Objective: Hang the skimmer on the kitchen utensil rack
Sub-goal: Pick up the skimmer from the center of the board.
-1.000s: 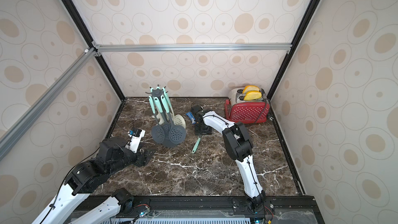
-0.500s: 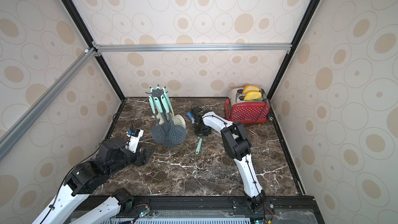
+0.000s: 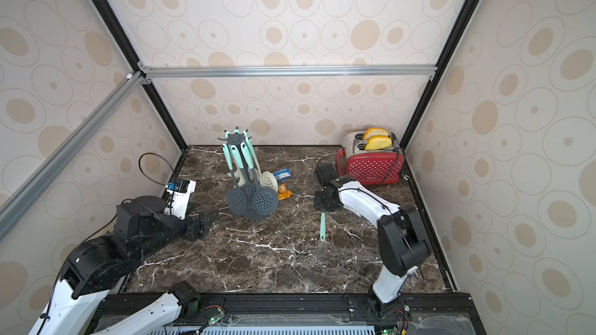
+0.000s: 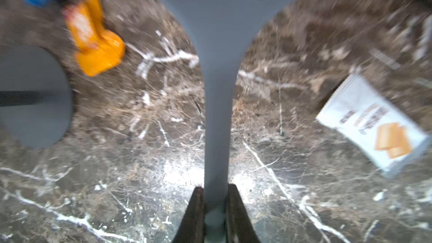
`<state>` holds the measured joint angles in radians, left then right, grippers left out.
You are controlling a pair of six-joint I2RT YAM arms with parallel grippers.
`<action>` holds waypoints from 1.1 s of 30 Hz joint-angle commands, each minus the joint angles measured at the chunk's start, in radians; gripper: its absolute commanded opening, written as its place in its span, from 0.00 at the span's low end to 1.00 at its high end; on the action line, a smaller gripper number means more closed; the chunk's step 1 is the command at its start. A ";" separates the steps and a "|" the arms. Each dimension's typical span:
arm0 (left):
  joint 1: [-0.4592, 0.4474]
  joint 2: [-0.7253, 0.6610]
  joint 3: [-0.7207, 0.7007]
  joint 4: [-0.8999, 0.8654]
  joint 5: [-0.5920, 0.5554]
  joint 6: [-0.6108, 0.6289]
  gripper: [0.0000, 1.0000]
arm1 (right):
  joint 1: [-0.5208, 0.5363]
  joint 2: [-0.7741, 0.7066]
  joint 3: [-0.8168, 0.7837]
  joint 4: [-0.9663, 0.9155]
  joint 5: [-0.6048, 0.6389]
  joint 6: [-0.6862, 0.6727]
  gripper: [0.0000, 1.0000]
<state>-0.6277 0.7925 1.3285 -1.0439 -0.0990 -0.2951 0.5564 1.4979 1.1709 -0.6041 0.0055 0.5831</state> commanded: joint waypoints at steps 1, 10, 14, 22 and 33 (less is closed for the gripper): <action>-0.007 0.061 0.094 -0.078 0.089 0.017 0.81 | -0.001 -0.142 -0.047 0.077 -0.009 -0.192 0.00; -0.006 0.198 0.340 -0.139 0.236 0.012 0.93 | 0.003 -0.428 -0.133 0.220 -0.139 -0.648 0.00; -0.006 0.252 0.441 -0.198 0.254 0.045 0.95 | 0.037 -0.461 -0.125 0.179 -0.189 -0.916 0.00; -0.007 0.331 0.461 -0.227 0.402 0.077 0.95 | 0.223 -0.500 -0.131 0.084 -0.010 -1.513 0.00; -0.062 0.421 0.447 -0.250 0.403 0.109 0.94 | 0.293 -0.433 -0.056 0.076 0.133 -1.915 0.00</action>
<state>-0.6544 1.1812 1.7763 -1.2610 0.2981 -0.2192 0.8410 1.0439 1.0573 -0.5343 0.1089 -1.1995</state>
